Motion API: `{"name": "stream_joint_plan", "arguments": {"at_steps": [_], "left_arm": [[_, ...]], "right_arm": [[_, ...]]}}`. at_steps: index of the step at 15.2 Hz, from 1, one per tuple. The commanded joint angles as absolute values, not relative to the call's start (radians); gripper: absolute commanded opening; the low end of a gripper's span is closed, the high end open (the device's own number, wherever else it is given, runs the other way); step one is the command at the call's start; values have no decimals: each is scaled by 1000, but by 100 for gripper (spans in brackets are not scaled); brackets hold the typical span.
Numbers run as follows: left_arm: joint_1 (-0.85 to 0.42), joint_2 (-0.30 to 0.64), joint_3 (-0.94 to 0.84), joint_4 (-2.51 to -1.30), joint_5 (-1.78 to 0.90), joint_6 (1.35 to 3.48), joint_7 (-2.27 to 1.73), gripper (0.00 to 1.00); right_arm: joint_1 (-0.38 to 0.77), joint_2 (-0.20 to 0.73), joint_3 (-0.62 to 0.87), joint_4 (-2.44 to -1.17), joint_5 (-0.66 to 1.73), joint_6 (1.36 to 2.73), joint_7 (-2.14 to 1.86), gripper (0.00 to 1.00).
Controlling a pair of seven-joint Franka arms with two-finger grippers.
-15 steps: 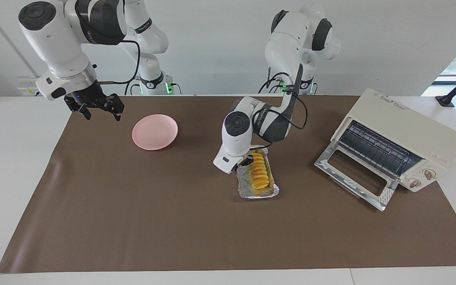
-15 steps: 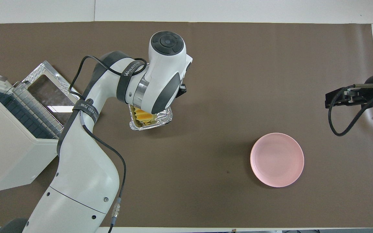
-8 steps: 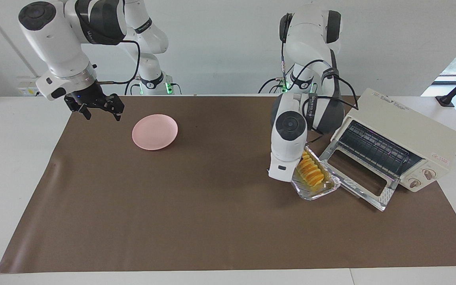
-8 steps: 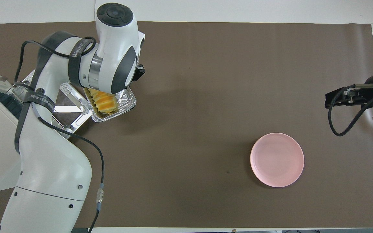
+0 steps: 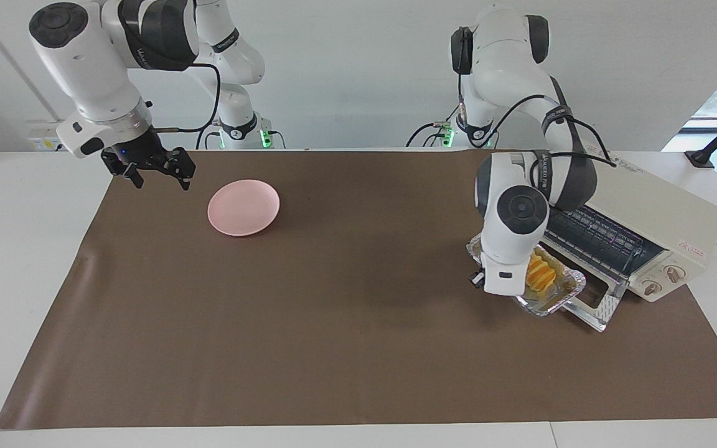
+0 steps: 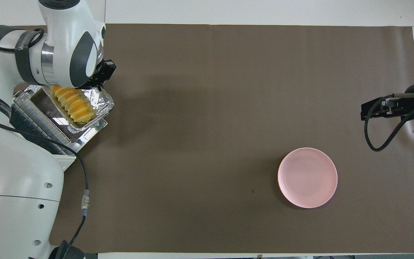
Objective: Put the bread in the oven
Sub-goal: 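Slide the foil tray into the toaster oven with the left gripper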
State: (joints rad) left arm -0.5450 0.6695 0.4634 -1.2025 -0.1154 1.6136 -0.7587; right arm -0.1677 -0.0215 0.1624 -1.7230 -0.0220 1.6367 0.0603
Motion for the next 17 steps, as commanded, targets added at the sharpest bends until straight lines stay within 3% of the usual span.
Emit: {"name": "stream_joint_plan", "arguments": {"at_steps": [1, 8, 17], "left_arm": [[-485, 689, 463, -1173, -141, 1595, -796, 0], [-388, 690, 454, -1173, -186, 1557, -779, 0], [-368, 678, 462, -1193, -163, 1497, -657, 0]], "right_arm": [[-178, -41, 170, -1740, -31, 1629, 41, 100], [-178, -41, 170, -1741, -31, 1629, 41, 100], [-178, -41, 170, -1741, -31, 1629, 41, 100]]}}
